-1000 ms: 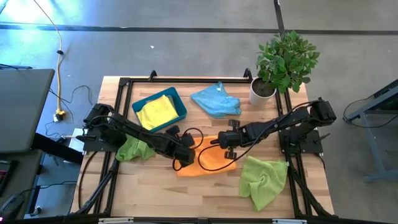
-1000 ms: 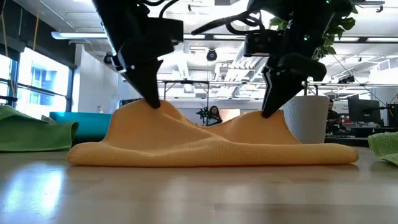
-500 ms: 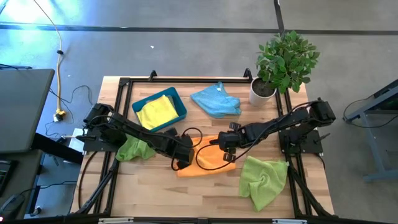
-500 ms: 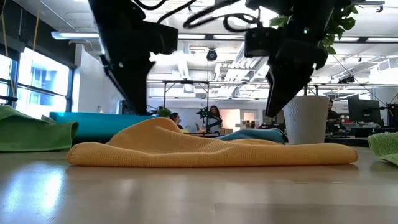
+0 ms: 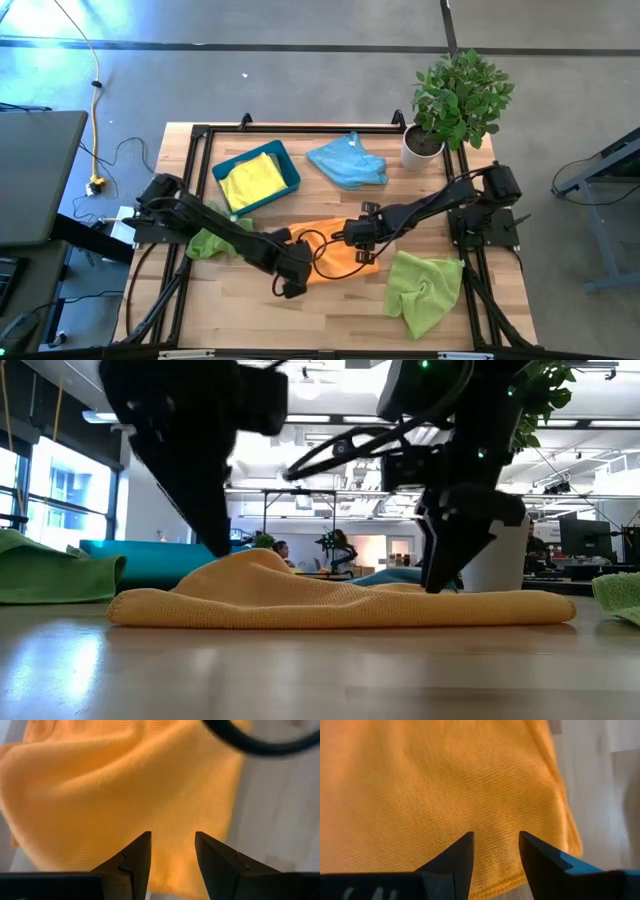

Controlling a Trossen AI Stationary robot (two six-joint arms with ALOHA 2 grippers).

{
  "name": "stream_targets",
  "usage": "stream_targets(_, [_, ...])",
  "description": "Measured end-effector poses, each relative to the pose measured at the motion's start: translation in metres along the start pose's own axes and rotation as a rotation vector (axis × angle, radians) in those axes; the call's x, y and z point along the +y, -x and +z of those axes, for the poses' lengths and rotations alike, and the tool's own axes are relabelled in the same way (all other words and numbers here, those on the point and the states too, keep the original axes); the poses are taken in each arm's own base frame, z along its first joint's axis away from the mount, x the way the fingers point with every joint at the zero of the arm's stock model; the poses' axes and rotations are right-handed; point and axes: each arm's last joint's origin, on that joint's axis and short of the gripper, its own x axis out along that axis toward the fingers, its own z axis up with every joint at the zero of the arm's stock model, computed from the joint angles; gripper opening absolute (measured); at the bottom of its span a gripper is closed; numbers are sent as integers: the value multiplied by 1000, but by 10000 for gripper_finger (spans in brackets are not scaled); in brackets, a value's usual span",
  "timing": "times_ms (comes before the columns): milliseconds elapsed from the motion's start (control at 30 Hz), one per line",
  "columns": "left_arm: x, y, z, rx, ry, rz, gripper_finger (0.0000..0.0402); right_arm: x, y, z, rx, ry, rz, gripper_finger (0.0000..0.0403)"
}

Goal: Fold microfiber towels
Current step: Fold the orange microfiber cloth

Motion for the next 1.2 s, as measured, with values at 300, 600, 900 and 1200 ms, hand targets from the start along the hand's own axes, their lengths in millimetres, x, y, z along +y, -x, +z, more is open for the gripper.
stream_targets(300, [-9, -33, -17, 140, -1, 13, 141, -1, -4, -4, 47, 15, -25, 149])
stream_targets(600, [-30, -24, -30, 223, 103, -97, 141, -3, -3, -13, 134, 0, -54, 149])
stream_targets(900, [-33, -24, -27, 201, 115, -118, 141, 2, 24, 5, -110, -71, 23, 149])
stream_targets(1200, [-32, -24, -25, 191, 130, -121, 141, 1, 4, 29, -280, -64, 63, 149])
